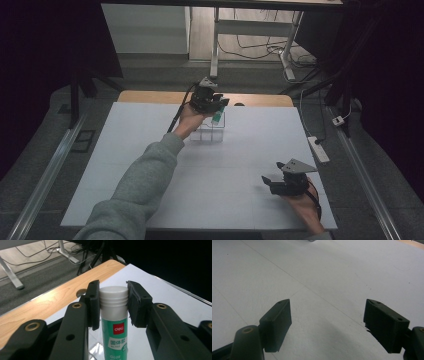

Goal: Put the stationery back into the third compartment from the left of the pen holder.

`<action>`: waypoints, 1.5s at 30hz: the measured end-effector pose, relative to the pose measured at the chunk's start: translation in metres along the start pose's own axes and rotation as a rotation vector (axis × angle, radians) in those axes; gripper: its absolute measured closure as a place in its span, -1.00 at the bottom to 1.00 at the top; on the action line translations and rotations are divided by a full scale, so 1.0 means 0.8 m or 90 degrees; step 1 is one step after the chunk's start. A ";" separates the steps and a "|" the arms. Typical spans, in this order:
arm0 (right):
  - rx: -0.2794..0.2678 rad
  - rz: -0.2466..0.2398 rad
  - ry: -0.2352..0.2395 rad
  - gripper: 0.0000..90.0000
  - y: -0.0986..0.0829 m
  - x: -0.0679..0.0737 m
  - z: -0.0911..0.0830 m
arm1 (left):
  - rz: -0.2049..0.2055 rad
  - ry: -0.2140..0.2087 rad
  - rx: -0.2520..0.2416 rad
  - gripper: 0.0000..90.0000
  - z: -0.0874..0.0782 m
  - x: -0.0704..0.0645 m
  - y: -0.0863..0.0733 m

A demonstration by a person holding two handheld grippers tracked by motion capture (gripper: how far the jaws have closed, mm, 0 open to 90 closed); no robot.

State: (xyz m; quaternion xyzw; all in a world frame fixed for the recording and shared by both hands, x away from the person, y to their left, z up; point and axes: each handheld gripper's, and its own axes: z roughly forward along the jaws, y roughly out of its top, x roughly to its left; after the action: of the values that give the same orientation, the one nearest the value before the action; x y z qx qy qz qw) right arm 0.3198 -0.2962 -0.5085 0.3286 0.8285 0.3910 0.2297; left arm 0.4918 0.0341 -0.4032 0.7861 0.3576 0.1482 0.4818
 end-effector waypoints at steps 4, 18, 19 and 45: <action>0.001 -0.002 0.000 -0.51 0.000 0.000 0.000 | -0.011 0.003 0.004 0.42 0.012 0.007 0.002; 0.003 -0.002 0.001 -0.51 0.000 0.000 0.002 | 0.010 -0.025 0.002 -0.15 0.002 0.007 0.003; 0.003 -0.004 0.002 -0.51 0.000 0.001 0.002 | 0.013 -0.030 0.006 -0.17 0.000 0.006 0.003; 0.002 -0.006 0.001 -0.51 0.000 0.003 0.000 | 0.069 -0.045 0.035 -0.17 -0.065 -0.004 -0.044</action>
State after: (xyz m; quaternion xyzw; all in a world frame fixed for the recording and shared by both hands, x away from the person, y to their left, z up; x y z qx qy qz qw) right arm 0.3185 -0.2941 -0.5087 0.3246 0.8310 0.3885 0.2305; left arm 0.4444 0.0755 -0.4073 0.8218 0.3014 0.1364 0.4639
